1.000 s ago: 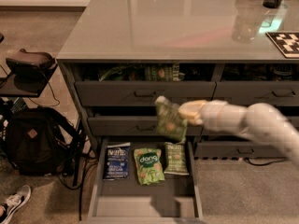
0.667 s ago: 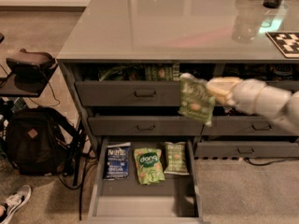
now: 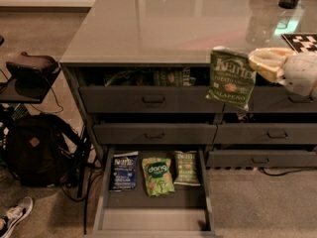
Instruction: Pick green jalapeno chip bag from bottom drawer and place on counter
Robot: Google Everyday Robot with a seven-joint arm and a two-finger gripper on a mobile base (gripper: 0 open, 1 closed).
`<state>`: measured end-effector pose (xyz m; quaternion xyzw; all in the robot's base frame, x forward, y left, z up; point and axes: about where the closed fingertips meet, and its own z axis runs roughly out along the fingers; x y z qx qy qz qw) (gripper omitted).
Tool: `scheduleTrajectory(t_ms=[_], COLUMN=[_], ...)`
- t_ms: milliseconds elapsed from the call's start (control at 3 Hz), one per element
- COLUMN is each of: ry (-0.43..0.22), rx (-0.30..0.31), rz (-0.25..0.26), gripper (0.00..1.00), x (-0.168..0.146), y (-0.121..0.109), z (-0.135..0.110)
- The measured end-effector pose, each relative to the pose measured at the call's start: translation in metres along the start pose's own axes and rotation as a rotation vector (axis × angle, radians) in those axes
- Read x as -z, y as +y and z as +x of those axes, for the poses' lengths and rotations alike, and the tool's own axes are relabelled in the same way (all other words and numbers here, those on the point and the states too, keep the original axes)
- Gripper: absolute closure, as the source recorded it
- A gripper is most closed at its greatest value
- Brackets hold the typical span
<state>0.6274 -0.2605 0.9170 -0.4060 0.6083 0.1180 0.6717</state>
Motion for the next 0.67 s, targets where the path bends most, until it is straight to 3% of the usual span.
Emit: scheduleTrajectory(t_ms=[333, 667], ry=[-0.08, -0.08], rx=[0.126, 0.126], rz=[-0.031, -0.031], gripper=[1.0, 1.0], x=[0.0085, 0.0085], y=[0.0055, 0.0055], z=[-0.0407, -0.0407])
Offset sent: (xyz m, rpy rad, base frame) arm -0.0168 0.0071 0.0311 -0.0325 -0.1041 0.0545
